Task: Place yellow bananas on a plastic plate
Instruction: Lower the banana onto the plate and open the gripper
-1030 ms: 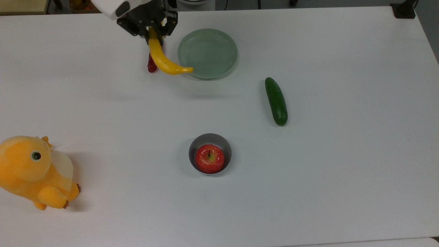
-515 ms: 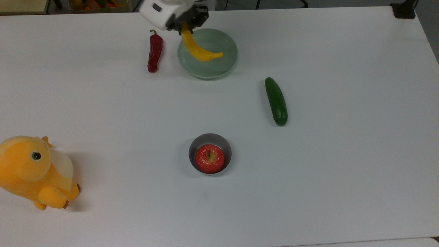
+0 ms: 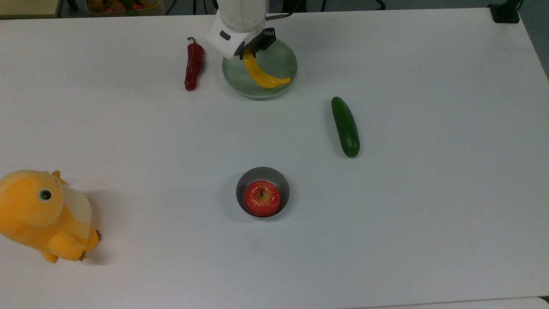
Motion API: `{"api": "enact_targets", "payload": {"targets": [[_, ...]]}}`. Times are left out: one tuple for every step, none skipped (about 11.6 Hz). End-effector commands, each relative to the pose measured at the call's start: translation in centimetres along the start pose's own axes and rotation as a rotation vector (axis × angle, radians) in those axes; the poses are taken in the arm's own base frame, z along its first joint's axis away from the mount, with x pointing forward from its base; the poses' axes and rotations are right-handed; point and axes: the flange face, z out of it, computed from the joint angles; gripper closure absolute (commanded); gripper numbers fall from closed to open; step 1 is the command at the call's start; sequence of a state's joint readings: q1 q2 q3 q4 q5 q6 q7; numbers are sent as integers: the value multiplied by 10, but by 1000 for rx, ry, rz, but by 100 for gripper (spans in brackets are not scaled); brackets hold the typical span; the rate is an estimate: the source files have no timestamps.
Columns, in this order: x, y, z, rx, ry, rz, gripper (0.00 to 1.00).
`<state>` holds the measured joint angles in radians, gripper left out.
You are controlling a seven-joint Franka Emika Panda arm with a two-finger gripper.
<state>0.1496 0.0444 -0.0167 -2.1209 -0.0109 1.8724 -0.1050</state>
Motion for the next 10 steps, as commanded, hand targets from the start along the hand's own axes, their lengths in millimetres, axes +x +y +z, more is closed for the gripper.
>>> {"api": "enact_targets", "payload": {"targets": [[-4, -9, 37, -67, 15, 23, 96], [-5, -9, 38, -68, 12, 22, 94], [-5, -8, 38, -67, 9, 25, 89], [-6, -9, 38, -68, 4, 24, 74], [-6, -7, 39, -67, 1, 27, 53], [-7, -6, 39, -66, -1, 30, 31], [-7, -5, 38, -64, 2, 37, 16], [-6, -6, 37, -66, 5, 59, 8], [-7, -7, 35, -67, 8, 70, 1], [-8, -8, 30, -68, 15, 71, 0]]}}
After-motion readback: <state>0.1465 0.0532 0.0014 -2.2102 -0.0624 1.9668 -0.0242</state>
